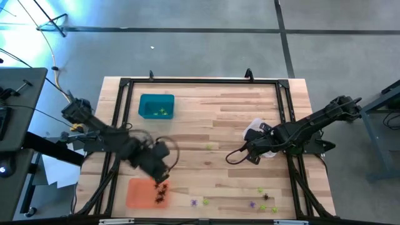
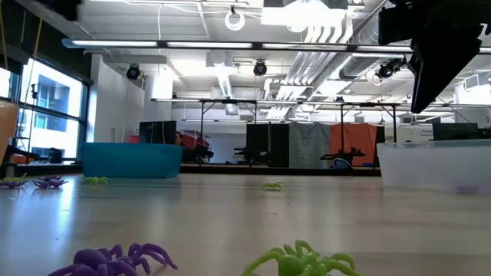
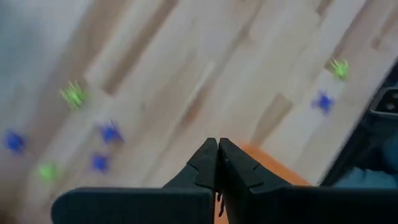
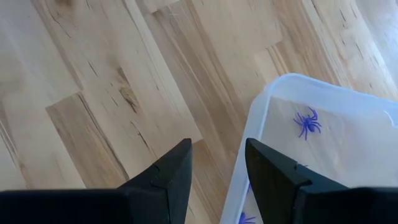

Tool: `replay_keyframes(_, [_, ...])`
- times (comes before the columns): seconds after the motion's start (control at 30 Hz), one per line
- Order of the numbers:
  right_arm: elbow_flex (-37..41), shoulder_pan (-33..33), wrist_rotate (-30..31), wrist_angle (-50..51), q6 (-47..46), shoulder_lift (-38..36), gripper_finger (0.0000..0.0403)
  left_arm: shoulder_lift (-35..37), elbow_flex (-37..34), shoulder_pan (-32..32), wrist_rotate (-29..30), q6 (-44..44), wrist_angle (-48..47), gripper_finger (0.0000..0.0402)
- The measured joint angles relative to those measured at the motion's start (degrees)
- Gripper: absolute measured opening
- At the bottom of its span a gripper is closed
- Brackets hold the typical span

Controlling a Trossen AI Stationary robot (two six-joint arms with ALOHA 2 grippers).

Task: Sort Halloween decoration
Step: Put the black spider toy into the orange bin

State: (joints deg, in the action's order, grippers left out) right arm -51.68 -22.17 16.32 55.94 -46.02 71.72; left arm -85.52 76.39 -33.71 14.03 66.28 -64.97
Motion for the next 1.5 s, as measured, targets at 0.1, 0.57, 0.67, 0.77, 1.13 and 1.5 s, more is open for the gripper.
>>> replay_keyframes(0.1, [0.0, 0.0, 0.0, -0.2, 0.0, 0.0, 0.0144, 0.0, -1.5, -5.6, 0.6, 9.8, 0.0, 0.0])
replay_keyframes(0.57, [0.0, 0.0, 0.0, -1.0, 0.0, 0.0, 0.0144, 0.0, -18.1, -17.3, 1.3, 34.7, 6.0, 0.0])
replay_keyframes(0.67, [0.0, 0.0, 0.0, -1.0, 0.0, 0.0, 0.0144, 0.0, -20.3, -17.0, 1.2, 35.3, 10.9, 0.0])
replay_keyframes(0.77, [0.0, 0.0, 0.0, -1.0, 0.0, 0.0, 0.0144, 0.0, -20.5, -16.9, 0.8, 35.5, 13.1, 0.0])
replay_keyframes(1.13, [0.0, 0.0, 0.0, -1.1, 0.0, 0.0, 0.0144, 0.0, -19.2, -18.0, -0.1, 37.1, 18.6, 0.0])
replay_keyframes(1.5, [0.0, 0.0, 0.0, -1.2, 0.0, 0.0, 0.0144, -6.2, -19.4, -20.1, -0.9, 40.2, 24.7, 0.0001])
